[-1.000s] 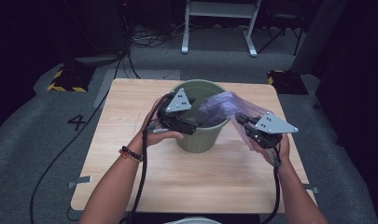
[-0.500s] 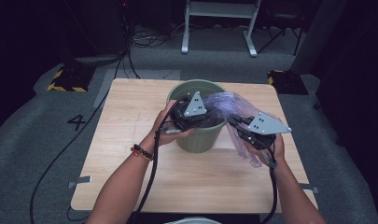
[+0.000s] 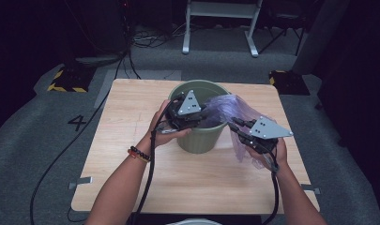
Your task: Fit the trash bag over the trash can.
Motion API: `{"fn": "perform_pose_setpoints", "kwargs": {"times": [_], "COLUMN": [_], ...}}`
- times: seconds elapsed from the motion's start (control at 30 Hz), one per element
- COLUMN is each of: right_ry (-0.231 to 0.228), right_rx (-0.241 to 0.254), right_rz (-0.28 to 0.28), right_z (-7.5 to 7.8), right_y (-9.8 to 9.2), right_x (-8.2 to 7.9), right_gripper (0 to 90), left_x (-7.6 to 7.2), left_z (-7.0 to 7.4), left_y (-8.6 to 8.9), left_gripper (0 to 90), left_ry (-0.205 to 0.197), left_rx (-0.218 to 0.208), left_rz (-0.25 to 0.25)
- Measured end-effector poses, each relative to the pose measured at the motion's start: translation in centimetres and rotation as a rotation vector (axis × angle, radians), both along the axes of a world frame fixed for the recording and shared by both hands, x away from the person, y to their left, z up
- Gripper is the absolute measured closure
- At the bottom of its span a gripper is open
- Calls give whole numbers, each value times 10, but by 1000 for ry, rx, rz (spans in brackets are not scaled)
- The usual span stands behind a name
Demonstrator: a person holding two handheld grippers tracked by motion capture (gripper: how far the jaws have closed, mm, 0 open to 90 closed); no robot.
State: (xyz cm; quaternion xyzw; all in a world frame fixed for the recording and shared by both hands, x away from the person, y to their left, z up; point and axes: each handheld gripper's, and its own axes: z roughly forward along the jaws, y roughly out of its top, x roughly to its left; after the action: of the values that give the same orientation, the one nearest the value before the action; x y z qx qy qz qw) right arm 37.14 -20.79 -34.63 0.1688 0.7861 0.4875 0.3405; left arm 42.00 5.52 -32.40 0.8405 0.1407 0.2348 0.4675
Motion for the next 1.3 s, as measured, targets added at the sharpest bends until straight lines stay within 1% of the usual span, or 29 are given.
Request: {"fn": "perform_pose_setpoints", "kwargs": {"times": [0.03, 0.1, 0.13, 0.17, 0.2, 0.23, 0.3, 0.33, 0.37, 0.4, 0.43, 0.47, 0.5, 0.57, 0.6, 0.63, 0.7, 0.73, 0.77, 0.87, 0.93, 1.03, 1.13, 1.3], "right_ry": [0, 4, 1, 2, -2, -2, -7, -8, -12, -10, -17, -17, -17, -20, -19, -18, -19, -9, -9, 0, 13, 18, 16, 29], "right_rx": [0, 12, 19, 27, 23, 23, 19, 18, 16, 17, 20, 20, 20, 19, 20, 23, 36, 57, 57, 71, 74, 68, 60, 53], "right_rz": [0, -5, -4, -3, 11, 11, 28, 38, 47, 53, 65, 65, 68, 70, 71, 73, 66, 62, 62, 61, 64, 39, 28, 13], "right_z": [0, -1, 0, 0, 3, 3, 6, 7, 9, 10, 12, 12, 13, 13, 13, 13, 14, 14, 14, 14, 13, 12, 11, 5], "right_y": [0, -1, -1, -1, -1, -1, 2, 3, 4, 6, 8, 8, 9, 10, 10, 10, 9, 6, 6, 2, 0, -3, -8, -21], "right_x": [0, 2, 2, 2, 1, 1, 0, -1, -2, -3, -5, -5, -5, -6, -6, -6, -6, -6, -6, -6, -6, -7, -10, -16], "right_gripper": [821, 853, 862, 866, 868, 868, 868, 868, 867, 865, 862, 862, 857, 839, 829, 801, 697, 623, 623, 554, 492, 385, 337, 306], "left_x": [-1, -2, -3, -4, -5, -6, -7, -7, -7, -7, -7, -7, -6, -6, -6, -5, -4, -3, -2, 2, 5, 9, 10, 12], "left_z": [0, 0, 0, 1, 1, 1, 1, 1, 0, 0, 1, 1, 1, 1, 1, 1, 2, 2, 1, -1, -2, -4, -5, -7], "left_y": [-2, -5, -7, -9, -11, -13, -17, -19, -20, -20, -19, -19, -18, -16, -15, -14, -11, -9, -7, -1, 2, 6, 12, 25], "left_gripper": [561, 379, 339, 324, 272, 272, 277, 316, 395, 484, 629, 629, 702, 818, 866, 895, 898, 898, 898, 899, 899, 899, 899, 899], "left_ry": [3, 9, 8, 2, 0, 0, -11, -20, -26, -33, -37, -44, -46, -49, -56, -61, -67, -66, -64, -55, -52, -41, -39, -29], "left_rx": [-4, -20, -27, -30, -35, -39, -33, -26, -21, -18, -16, -12, -8, -9, -6, -3, 7, 8, 12, 12, 14, 13, 21, 27], "left_rz": [-3, -2, -7, -10, -24, -32, -40, -33, -29, -29, -34, -30, -27, -30, -19, -14, 10, 21, 32, 51, 67, 84, 95, 119]}}
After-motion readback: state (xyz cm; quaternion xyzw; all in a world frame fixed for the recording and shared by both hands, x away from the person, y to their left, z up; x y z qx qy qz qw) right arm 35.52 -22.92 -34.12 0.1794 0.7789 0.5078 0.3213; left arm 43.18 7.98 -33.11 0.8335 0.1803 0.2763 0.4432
